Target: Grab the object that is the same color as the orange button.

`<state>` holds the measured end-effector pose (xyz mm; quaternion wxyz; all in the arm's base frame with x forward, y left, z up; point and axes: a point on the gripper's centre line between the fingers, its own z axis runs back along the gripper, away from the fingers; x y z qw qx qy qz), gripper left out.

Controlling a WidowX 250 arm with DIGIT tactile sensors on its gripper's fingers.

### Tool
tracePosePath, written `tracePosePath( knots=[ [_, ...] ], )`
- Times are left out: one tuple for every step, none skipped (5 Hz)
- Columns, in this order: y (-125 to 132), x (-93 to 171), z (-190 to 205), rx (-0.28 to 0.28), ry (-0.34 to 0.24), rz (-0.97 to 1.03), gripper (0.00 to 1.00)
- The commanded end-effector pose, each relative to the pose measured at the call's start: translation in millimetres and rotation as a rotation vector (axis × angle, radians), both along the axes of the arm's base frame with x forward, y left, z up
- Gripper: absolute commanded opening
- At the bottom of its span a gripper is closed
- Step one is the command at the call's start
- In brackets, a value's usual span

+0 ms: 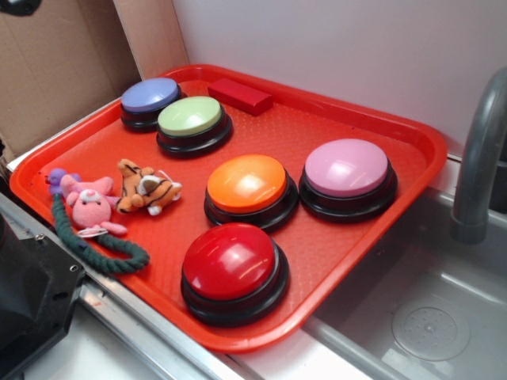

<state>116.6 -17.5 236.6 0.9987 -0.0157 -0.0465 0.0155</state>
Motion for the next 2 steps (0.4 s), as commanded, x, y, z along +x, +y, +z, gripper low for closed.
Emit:
tracePosePath(
  knots=[
    [0.0, 0.0, 0.0, 0.0, 0.0, 0.0, 1.0],
    [6.0, 8.4, -11.8, 0.069, -0.024, -0.081, 1.0]
  ],
)
